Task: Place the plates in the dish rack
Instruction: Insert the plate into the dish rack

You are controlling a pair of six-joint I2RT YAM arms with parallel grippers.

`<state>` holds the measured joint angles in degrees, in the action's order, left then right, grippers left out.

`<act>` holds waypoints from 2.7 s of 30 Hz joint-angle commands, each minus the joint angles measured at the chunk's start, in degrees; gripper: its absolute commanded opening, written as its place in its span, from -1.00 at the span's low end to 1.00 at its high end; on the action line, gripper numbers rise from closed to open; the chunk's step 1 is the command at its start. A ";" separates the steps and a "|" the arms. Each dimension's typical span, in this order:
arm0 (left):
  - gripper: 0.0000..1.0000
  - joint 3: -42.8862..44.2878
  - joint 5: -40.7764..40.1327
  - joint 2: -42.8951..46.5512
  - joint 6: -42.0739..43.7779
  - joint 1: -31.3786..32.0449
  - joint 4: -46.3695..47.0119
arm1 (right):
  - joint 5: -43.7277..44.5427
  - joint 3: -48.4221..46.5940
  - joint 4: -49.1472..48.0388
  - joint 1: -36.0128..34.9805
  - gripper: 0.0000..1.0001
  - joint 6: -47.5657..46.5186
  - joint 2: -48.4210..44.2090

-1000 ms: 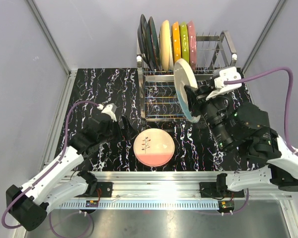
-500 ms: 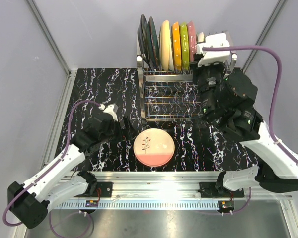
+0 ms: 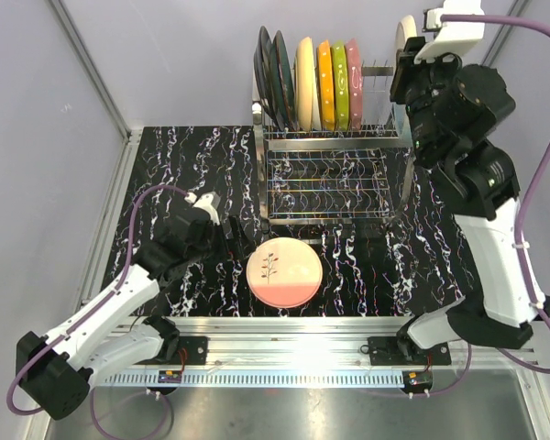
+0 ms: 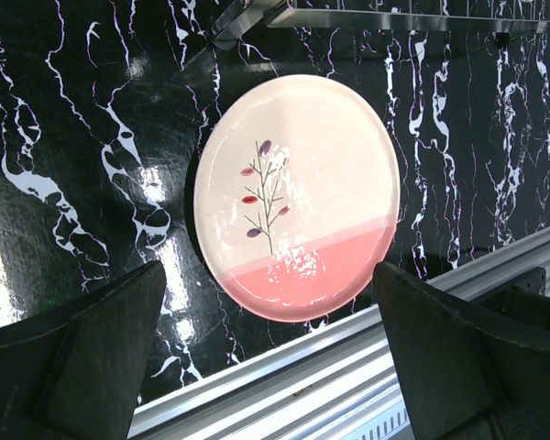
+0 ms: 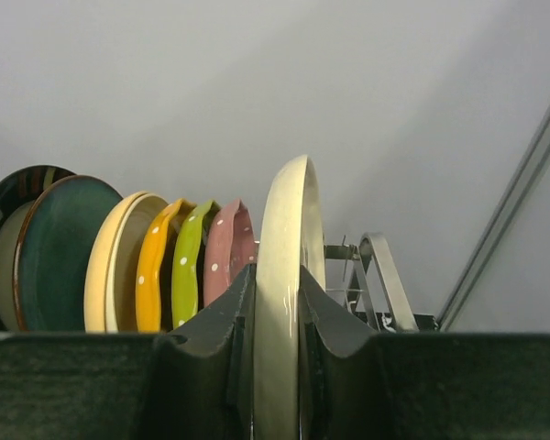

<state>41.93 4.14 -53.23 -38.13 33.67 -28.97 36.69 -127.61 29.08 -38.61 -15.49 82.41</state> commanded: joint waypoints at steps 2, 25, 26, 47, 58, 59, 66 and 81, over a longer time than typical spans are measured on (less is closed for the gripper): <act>0.98 1.22 1.57 -0.38 1.13 -0.18 1.99 | -17.15 -7.99 -0.87 7.05 -1.00 7.83 4.15; 0.98 2.98 0.08 -1.44 2.10 -0.18 -1.97 | -24.38 -9.94 -8.86 16.64 -1.00 13.37 13.30; 0.98 2.98 -0.01 -1.52 2.01 -0.18 -1.88 | -24.30 -8.98 -9.21 16.99 -1.00 13.64 13.39; 0.98 3.42 -0.01 -2.93 2.01 -0.18 -2.32 | -28.25 5.35 -15.10 19.80 -0.82 19.88 11.02; 0.98 3.07 0.17 -2.84 1.74 -0.18 -2.14 | -29.48 8.61 -14.50 19.80 -0.42 20.23 11.02; 0.98 3.07 0.16 -2.84 1.74 -0.18 -2.14 | -29.83 8.69 -14.49 19.80 -0.41 20.32 10.93; 0.98 3.07 0.43 -3.19 1.92 -0.18 -2.14 | -30.27 10.36 -14.75 19.80 -0.22 20.76 10.31; 0.98 2.37 0.96 -2.75 1.57 -0.18 -1.70 | -30.88 7.90 -12.64 19.80 0.01 21.46 7.94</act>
<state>43.16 4.36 -56.42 -36.91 33.67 -32.53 7.62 -117.43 17.47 -18.61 4.89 93.58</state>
